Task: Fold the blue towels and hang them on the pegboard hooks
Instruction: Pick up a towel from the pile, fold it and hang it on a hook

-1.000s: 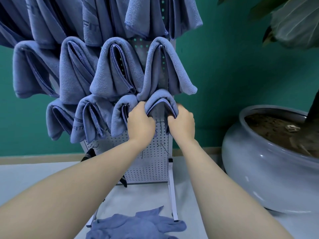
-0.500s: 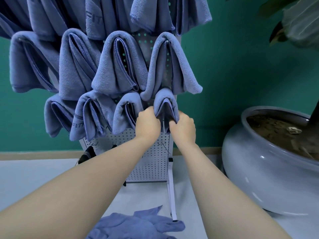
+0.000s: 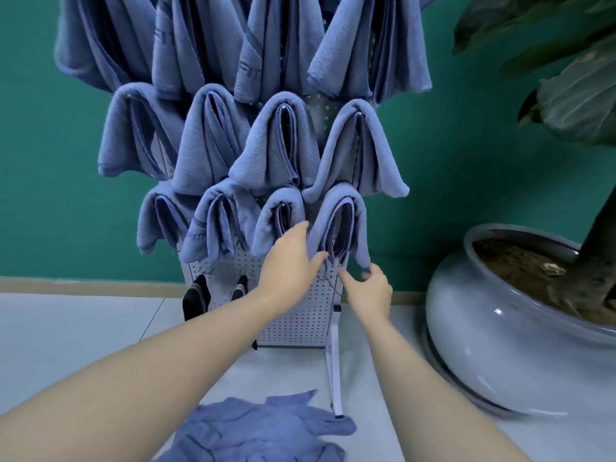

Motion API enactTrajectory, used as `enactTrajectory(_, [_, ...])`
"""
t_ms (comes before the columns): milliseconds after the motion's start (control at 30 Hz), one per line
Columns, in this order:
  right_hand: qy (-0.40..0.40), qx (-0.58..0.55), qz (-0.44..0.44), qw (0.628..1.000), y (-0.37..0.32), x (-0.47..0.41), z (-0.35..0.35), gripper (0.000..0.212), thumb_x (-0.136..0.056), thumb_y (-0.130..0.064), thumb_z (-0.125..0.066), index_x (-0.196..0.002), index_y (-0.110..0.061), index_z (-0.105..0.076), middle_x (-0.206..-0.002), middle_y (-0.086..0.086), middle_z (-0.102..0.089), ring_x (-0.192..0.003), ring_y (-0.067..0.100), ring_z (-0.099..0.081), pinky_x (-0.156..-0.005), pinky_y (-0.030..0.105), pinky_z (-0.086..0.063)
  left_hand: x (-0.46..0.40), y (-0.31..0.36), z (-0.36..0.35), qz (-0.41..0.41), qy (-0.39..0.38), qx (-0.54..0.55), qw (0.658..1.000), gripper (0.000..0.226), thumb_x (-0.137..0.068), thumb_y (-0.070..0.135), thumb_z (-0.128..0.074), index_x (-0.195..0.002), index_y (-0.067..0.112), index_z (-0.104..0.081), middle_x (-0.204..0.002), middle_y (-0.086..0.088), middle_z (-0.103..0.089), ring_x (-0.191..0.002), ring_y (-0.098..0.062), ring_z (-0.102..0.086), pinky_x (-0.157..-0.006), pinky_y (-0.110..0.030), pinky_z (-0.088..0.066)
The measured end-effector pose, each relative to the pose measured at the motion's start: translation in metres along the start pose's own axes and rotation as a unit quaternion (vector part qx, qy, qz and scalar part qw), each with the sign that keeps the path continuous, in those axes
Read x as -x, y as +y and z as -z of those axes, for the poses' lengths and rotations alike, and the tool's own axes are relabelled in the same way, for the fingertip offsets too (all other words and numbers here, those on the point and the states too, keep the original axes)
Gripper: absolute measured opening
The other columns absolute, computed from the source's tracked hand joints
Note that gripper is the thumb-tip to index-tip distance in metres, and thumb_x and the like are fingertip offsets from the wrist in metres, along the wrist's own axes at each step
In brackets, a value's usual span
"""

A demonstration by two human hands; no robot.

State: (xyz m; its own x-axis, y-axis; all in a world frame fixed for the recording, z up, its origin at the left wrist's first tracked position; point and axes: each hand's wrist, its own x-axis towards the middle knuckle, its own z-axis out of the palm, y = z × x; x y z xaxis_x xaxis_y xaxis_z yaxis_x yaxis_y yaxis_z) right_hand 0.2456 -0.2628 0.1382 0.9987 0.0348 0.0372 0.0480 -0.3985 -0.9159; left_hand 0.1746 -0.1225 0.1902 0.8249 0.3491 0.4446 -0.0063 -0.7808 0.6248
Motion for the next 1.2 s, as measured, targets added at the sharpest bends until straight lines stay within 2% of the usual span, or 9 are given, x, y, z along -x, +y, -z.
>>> enactTrajectory(67, [0.009, -0.013, -0.029, 0.999, 0.008, 0.024, -0.007, 0.070, -0.091, -0.044, -0.074, -0.150, -0.015, -0.049, -0.142, 0.008, -0.060, -0.132, 0.026, -0.055, -0.089, 0.030, -0.040, 0.023, -0.010, 0.016, -0.021, -0.017, -0.030, 0.999, 0.046, -0.099, 0.035, -0.067, -0.137, 0.015, -0.053, -0.130, -0.001, -0.064, -0.119, -0.022, -0.060, -0.098, -0.040, -0.052])
enactTrajectory(167, [0.005, -0.043, -0.046, 0.998, 0.031, 0.065, -0.026, 0.053, -0.093, -0.032, -0.074, -0.139, -0.010, -0.059, -0.134, 0.008, -0.066, -0.120, 0.021, -0.062, -0.088, 0.024, -0.038, 0.058, -0.038, 0.039, -0.033, -0.033, -0.064, 0.997, 0.059, -0.101, 0.033, -0.064, -0.153, 0.016, -0.044, -0.151, 0.001, -0.053, -0.138, -0.017, -0.049, -0.114, -0.036, -0.041])
enactTrajectory(433, [-0.200, 0.040, -0.066, 0.977, 0.120, 0.153, -0.088, 0.037, -0.094, -0.027, -0.075, -0.128, -0.013, -0.068, -0.125, 0.002, -0.067, -0.119, 0.018, -0.062, -0.103, 0.031, -0.049, 0.169, -0.166, 0.047, 0.114, -0.144, -0.098, 0.978, 0.045, -0.096, 0.021, -0.069, -0.138, 0.007, -0.058, -0.134, -0.010, -0.063, -0.122, -0.030, -0.060, -0.099, -0.036, -0.047])
enactTrajectory(567, [-0.258, 0.140, -0.029, 0.956, 0.154, 0.173, -0.111, 0.023, -0.098, -0.021, -0.066, -0.118, -0.014, -0.073, -0.099, 0.001, -0.071, -0.092, 0.020, -0.066, -0.085, 0.032, -0.053, 0.224, -0.223, 0.021, 0.202, -0.243, -0.074, 0.946, 0.051, -0.098, 0.024, -0.068, -0.145, 0.009, -0.054, -0.147, -0.007, -0.055, -0.133, -0.024, -0.055, -0.110, -0.033, -0.041])
enactTrajectory(667, [-0.306, 0.245, -0.002, 0.920, 0.179, 0.181, -0.127, 0.012, -0.100, -0.020, -0.059, -0.101, -0.022, -0.071, -0.096, -0.011, -0.064, -0.087, 0.010, -0.060, -0.090, 0.034, -0.052, 0.253, -0.254, -0.004, 0.225, -0.270, -0.059, 0.934, 0.043, -0.099, 0.021, -0.064, -0.140, 0.012, -0.059, -0.140, -0.006, -0.059, -0.125, -0.026, -0.060, -0.106, -0.032, -0.045])
enactTrajectory(800, [-0.283, 0.225, 0.001, 0.932, 0.194, 0.185, -0.140, 0.026, -0.098, -0.017, -0.063, -0.122, -0.014, -0.073, -0.109, 0.004, -0.075, -0.098, 0.017, -0.068, -0.077, 0.022, -0.042, 0.261, -0.276, -0.026, 0.242, -0.306, -0.054, 0.919, 0.040, -0.097, 0.012, -0.062, -0.136, 0.015, -0.063, -0.134, -0.008, -0.064, -0.119, -0.030, -0.062, -0.098, -0.037, -0.050])
enactTrajectory(967, [-0.269, 0.229, 0.013, 0.935, 0.207, 0.183, -0.157, 0.022, -0.096, -0.018, -0.063, -0.115, -0.020, -0.072, -0.097, 0.000, -0.075, -0.084, 0.014, -0.065, -0.073, 0.025, -0.046, 0.265, -0.311, -0.054, 0.215, -0.355, -0.119, 0.902, 0.052, -0.096, 0.020, -0.062, -0.147, 0.024, -0.051, -0.146, 0.001, -0.055, -0.132, -0.025, -0.051, -0.107, -0.037, -0.044])
enactTrajectory(1100, [-0.283, 0.258, 0.021, 0.923, 0.218, 0.180, -0.170, 0.035, -0.094, -0.021, -0.066, -0.128, -0.016, -0.069, -0.117, 0.004, -0.074, -0.104, 0.022, -0.068, -0.089, 0.031, -0.051, 0.269, -0.331, -0.073, 0.201, -0.333, -0.178, 0.904, 0.023, -0.100, 0.024, -0.053, -0.118, 0.018, -0.066, -0.121, -0.003, -0.068, -0.113, -0.027, -0.061, -0.092, -0.034, -0.044])
enactTrajectory(1200, [-0.276, 0.289, 0.057, 0.915, 0.224, 0.175, -0.176, 0.042, -0.092, -0.023, -0.068, -0.133, -0.015, -0.067, -0.127, 0.008, -0.070, -0.115, 0.028, -0.065, -0.100, 0.039, -0.049, 0.265, -0.333, -0.074, 0.193, -0.238, -0.118, 0.945, 0.015, -0.097, 0.017, -0.056, -0.089, 0.009, -0.067, -0.093, -0.012, -0.069, -0.089, -0.035, -0.063, -0.073, -0.037, -0.045])
